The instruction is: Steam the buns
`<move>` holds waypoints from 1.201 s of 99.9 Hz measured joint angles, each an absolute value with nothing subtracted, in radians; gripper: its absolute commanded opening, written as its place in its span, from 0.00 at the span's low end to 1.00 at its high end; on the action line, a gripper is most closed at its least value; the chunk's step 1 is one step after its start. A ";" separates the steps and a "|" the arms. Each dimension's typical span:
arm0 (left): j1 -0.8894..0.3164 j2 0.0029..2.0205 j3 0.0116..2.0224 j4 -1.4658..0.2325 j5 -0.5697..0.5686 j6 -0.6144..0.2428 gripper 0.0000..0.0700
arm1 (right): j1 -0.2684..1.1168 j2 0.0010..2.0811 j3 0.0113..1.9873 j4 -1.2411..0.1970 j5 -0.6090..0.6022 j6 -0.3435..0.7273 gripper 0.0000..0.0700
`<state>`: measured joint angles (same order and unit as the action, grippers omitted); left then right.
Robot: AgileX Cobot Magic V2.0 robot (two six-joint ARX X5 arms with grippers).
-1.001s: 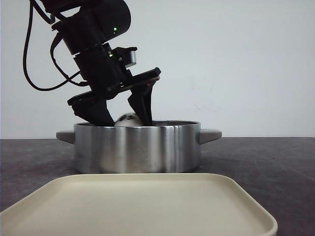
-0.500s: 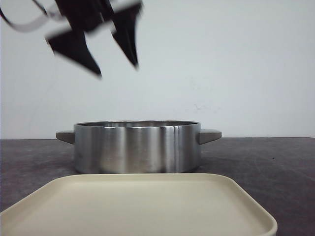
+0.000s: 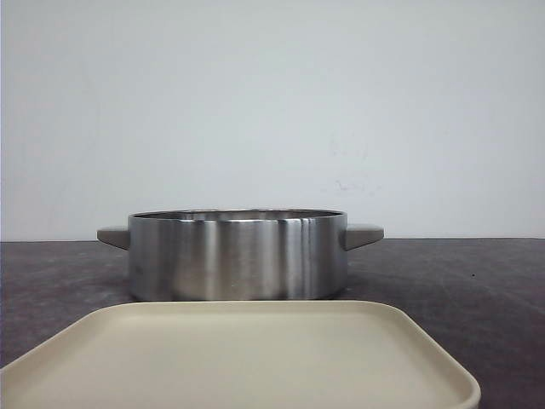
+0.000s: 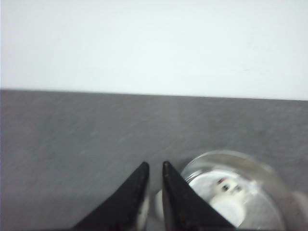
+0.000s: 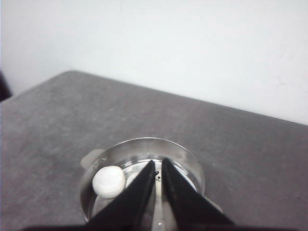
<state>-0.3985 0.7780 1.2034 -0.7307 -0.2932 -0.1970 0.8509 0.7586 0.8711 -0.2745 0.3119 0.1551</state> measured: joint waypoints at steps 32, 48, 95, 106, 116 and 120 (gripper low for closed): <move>-0.351 0.552 1.113 -0.913 -0.293 -0.192 0.00 | 0.851 0.646 0.835 -0.271 0.315 0.165 0.02; -0.351 0.519 1.113 -0.916 -0.293 -0.190 0.00 | 0.851 0.622 0.835 -0.272 0.315 0.165 0.02; -0.351 0.505 1.113 -0.909 -0.293 -0.190 0.00 | 0.851 0.605 0.835 -0.272 0.315 0.165 0.02; -0.351 0.505 1.113 -0.909 -0.293 -0.190 0.00 | 0.842 0.604 0.835 -0.272 0.314 0.165 0.02; -0.351 0.505 1.113 -0.909 -0.293 -0.190 0.00 | 0.807 0.599 0.835 -0.273 0.310 0.165 0.02; -0.351 0.505 1.113 -0.909 -0.293 -0.190 0.00 | 0.780 0.593 0.833 -0.272 0.310 0.165 0.02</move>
